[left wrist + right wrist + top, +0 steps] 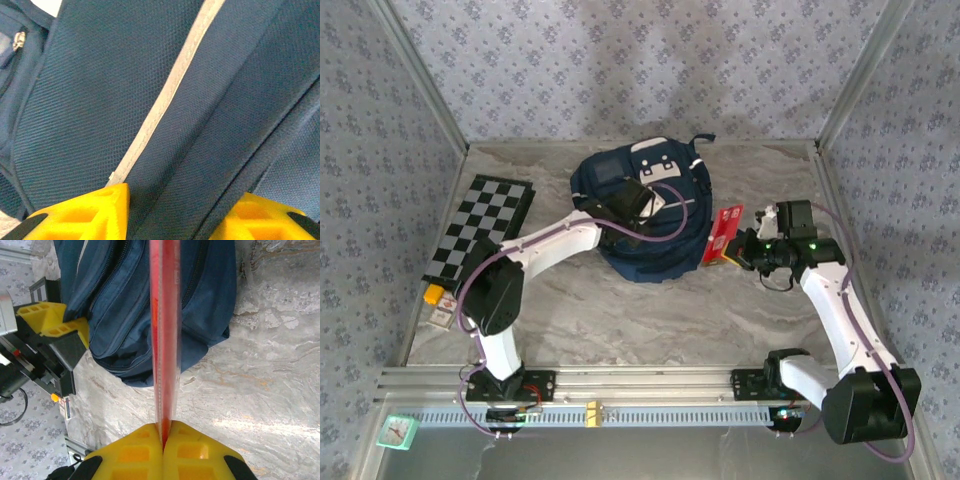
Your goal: Pack the student bag
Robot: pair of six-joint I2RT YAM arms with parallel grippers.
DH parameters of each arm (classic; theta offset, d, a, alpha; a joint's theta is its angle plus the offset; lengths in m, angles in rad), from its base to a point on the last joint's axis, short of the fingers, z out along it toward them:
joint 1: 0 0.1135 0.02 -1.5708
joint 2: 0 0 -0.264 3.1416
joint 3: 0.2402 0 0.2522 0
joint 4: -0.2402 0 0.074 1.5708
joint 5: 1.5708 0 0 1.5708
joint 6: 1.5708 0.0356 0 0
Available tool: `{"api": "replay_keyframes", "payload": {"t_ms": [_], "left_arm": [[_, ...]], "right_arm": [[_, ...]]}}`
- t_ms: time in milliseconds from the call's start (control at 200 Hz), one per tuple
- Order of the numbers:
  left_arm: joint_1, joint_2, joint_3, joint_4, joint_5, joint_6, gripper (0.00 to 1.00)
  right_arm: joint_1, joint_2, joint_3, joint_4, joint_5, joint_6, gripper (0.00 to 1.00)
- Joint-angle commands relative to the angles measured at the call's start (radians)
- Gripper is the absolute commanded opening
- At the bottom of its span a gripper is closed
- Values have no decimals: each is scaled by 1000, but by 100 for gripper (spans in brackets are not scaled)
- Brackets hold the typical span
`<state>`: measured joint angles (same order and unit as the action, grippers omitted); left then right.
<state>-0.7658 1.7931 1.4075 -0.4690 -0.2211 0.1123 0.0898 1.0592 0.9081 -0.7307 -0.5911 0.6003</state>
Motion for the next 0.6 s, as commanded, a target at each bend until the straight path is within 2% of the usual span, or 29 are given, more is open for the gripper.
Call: {"api": "replay_keyframes", "payload": {"t_ms": [0, 85, 210, 305, 470, 595], "left_arm": [[13, -24, 48, 7, 15, 5, 43], [13, -30, 42, 11, 36, 13, 48], [24, -21, 51, 12, 16, 9, 47], [28, -14, 60, 14, -1, -4, 34], [19, -20, 112, -11, -1, -69, 0], [-28, -33, 165, -44, -36, -147, 0]], "right_arm": [[10, 9, 52, -27, -13, -37, 0], [17, 15, 58, -31, -12, -42, 0], [22, 20, 66, -34, -3, -44, 0], [35, 24, 70, -26, -9, -37, 0], [62, 31, 67, 15, -31, 8, 0], [124, 41, 51, 124, -26, 110, 0]]}}
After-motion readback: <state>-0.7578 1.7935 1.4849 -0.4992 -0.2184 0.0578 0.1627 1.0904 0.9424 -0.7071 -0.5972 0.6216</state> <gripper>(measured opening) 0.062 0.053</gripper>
